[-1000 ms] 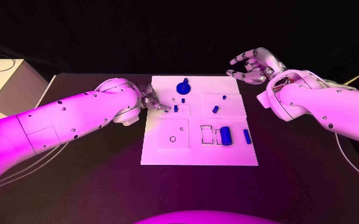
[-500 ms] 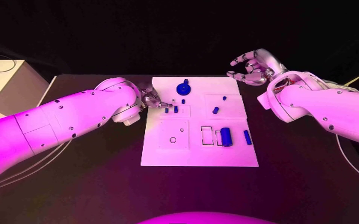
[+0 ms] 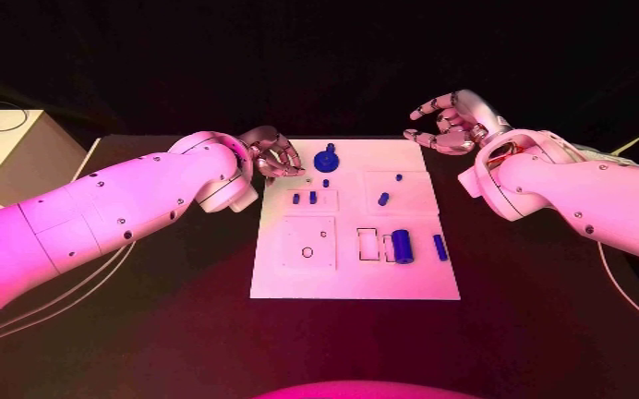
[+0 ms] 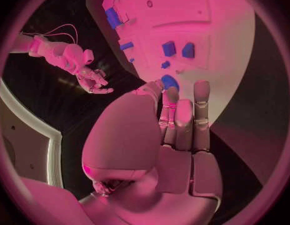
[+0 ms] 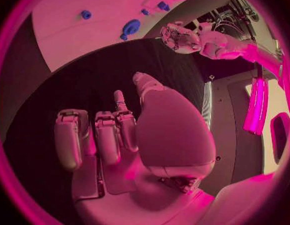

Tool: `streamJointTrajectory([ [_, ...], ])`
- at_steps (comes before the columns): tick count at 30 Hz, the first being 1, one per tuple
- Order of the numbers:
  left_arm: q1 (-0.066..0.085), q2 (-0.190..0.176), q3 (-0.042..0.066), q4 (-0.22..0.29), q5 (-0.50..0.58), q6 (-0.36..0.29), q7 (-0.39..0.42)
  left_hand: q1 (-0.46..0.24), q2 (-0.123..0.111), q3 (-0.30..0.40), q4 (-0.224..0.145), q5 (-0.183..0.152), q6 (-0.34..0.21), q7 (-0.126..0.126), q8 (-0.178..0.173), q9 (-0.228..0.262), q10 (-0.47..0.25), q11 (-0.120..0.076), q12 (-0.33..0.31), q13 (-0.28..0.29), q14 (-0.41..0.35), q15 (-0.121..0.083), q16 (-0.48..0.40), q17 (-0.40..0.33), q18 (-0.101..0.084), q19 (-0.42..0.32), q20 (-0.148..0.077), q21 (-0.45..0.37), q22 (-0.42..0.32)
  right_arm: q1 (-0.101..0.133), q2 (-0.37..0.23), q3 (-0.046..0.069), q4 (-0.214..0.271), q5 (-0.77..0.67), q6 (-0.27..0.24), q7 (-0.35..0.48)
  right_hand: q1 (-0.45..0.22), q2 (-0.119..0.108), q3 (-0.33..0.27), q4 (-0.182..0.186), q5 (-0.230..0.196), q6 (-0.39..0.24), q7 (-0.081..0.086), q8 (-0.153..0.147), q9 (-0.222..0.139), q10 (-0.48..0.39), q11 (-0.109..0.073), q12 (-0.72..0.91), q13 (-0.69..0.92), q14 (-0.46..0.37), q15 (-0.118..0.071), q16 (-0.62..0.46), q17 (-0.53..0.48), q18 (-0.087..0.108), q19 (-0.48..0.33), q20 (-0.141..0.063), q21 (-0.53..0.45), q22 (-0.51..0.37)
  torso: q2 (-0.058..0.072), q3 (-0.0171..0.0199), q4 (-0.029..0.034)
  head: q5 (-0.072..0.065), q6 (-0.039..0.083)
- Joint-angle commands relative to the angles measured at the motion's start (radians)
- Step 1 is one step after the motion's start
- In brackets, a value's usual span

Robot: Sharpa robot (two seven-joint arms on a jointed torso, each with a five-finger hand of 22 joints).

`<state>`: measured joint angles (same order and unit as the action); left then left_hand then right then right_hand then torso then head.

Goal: Assemble the parts on the task board

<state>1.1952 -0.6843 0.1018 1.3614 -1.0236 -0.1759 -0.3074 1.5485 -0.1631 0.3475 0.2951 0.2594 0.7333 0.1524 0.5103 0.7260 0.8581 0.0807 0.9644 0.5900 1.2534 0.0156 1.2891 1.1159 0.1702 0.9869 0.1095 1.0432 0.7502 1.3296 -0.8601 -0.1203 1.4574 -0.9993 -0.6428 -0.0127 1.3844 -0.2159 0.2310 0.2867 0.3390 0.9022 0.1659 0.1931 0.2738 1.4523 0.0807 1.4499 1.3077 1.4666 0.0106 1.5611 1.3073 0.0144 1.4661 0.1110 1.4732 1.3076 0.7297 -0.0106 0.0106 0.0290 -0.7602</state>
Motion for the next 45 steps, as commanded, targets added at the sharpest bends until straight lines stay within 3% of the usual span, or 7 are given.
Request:
streamJointTrajectory([
  [1,0.0,0.018,0.001,-0.011,-0.004,-0.075,0.226,0.023,-0.063,0.133,-0.01,-0.01,0.005,0.008,-0.011,-0.051,-0.03,0.008,-0.039,-0.051,-0.089,0.008,-0.051,-0.089,0.013,-0.043,0.012,-0.031,-0.028,-0.001,0.0,0.0,-0.001,0.003,-0.011,0.031,-0.004,-0.004,0.021,-0.002,0.004,-0.005,-0.004,0.01,0.004,-0.092,-0.004,-0.105,0.067,0.081,-0.01,-0.031,0.178,0.028,0.036,-0.009,-0.058,0.133,0.0,0.0006,-0.0009,-0.001,0.004],
  [3,0.0,0.032,0.0,-0.023,-0.034,-0.078,0.273,0.025,-0.098,0.198,-0.023,-0.017,0.012,0.01,-0.017,-0.091,-0.039,0.014,-0.075,-0.1,-0.165,0.014,-0.087,-0.164,0.013,-0.068,0.018,-0.028,-0.018,-0.001,0.001,0.0,-0.002,0.008,-0.016,0.039,-0.001,-0.008,0.034,-0.002,0.003,-0.003,-0.007,0.016,0.006,-0.132,-0.008,-0.166,0.013,0.077,-0.014,-0.039,0.166,0.032,0.029,-0.013,-0.077,0.119,0.0,0.0007,-0.0009,-0.002,0.006],
  [5,0.0,0.047,-0.005,-0.037,-0.075,-0.08,0.303,0.02,-0.11,0.223,-0.042,-0.019,0.019,0.012,-0.024,-0.121,-0.051,0.014,-0.119,-0.146,-0.201,0.017,-0.102,-0.206,0.013,-0.082,0.02,-0.018,-0.006,-0.001,0.002,0.0,-0.004,0.015,-0.02,0.051,0.002,-0.012,0.047,-0.003,0.003,0.002,-0.01,0.022,0.008,-0.165,-0.011,-0.221,-0.035,0.072,-0.018,-0.05,0.149,0.036,0.022,-0.016,-0.097,0.103,0.0,0.0005,-0.0008,-0.003,0.008],
  [7,0.0,0.06,-0.01,-0.051,-0.114,-0.081,0.321,0.01,-0.12,0.229,-0.055,-0.021,0.024,0.011,-0.036,-0.148,-0.061,0.016,-0.151,-0.179,-0.211,0.018,-0.101,-0.224,0.013,-0.089,0.022,-0.011,0.001,-0.001,0.003,0.0,-0.005,0.021,-0.022,0.059,0.009,-0.023,0.081,-0.003,-0.001,0.004,-0.015,0.027,0.011,-0.272,-0.015,-0.41,-0.198,0.047,-0.026,-0.105,0.064,0.061,-0.025,-0.022,-0.215,0.011,0.0,0.0005,-0.0015,-0.004,0.01],
  [15,0.0,0.109,-0.037,-0.111,-0.274,-0.069,0.336,-0.019,-0.129,0.212,-0.098,-0.024,0.048,0.005,-0.09,-0.223,-0.065,0.023,-0.195,-0.239,-0.201,0.025,-0.066,-0.233,0.014,-0.099,0.028,0.002,0.016,-0.001,0.006,0.0,-0.008,0.031,-0.024,0.072,0.005,-0.04,0.129,-0.006,-0.005,0.006,-0.019,0.034,0.014,-0.335,-0.023,-0.61,-0.381,0.049,-0.03,-0.119,0.058,0.062,-0.016,-0.029,-0.237,-0.004,0.001,0.0008,-0.0014,-0.011,0.018],
  [22,0.0,0.14,-0.053,-0.142,-0.39,-0.011,0.284,-0.068,-0.131,0.132,-0.124,-0.023,0.075,-0.004,-0.123,-0.271,-0.073,0.037,-0.251,-0.298,-0.193,0.037,-0.027,-0.257,0.013,-0.094,0.043,-0.003,0.014,-0.001,0.007,0.0,-0.008,0.032,-0.026,0.074,-0.001,-0.049,0.147,-0.006,-0.004,0.002,-0.019,0.035,0.015,-0.37,-0.023,-0.721,-0.48,0.05,-0.031,-0.123,0.057,0.062,-0.013,-0.031,-0.245,-0.008,0.002,0.0003,-0.0006,-0.013,0.023],
  [45,0.0,0.209,-0.064,-0.211,-0.468,0.057,0.182,-0.065,-0.124,0.087,-0.118,-0.018,0.118,0.011,-0.145,-0.311,-0.053,0.039,-0.308,-0.356,-0.157,0.041,0.038,-0.254,0.015,-0.072,0.047,0.003,0.016,-0.001,0.01,0.0,-0.002,0.022,-0.028,0.071,-0.019,-0.064,0.189,-0.012,-0.004,-0.002,-0.015,0.042,0.022,-0.352,-0.017,-0.945,-0.671,0.051,-0.027,-0.137,0.054,0.062,-0.004,-0.029,-0.257,-0.008,0.001,0.0,-0.0002,-0.015,0.02],
])
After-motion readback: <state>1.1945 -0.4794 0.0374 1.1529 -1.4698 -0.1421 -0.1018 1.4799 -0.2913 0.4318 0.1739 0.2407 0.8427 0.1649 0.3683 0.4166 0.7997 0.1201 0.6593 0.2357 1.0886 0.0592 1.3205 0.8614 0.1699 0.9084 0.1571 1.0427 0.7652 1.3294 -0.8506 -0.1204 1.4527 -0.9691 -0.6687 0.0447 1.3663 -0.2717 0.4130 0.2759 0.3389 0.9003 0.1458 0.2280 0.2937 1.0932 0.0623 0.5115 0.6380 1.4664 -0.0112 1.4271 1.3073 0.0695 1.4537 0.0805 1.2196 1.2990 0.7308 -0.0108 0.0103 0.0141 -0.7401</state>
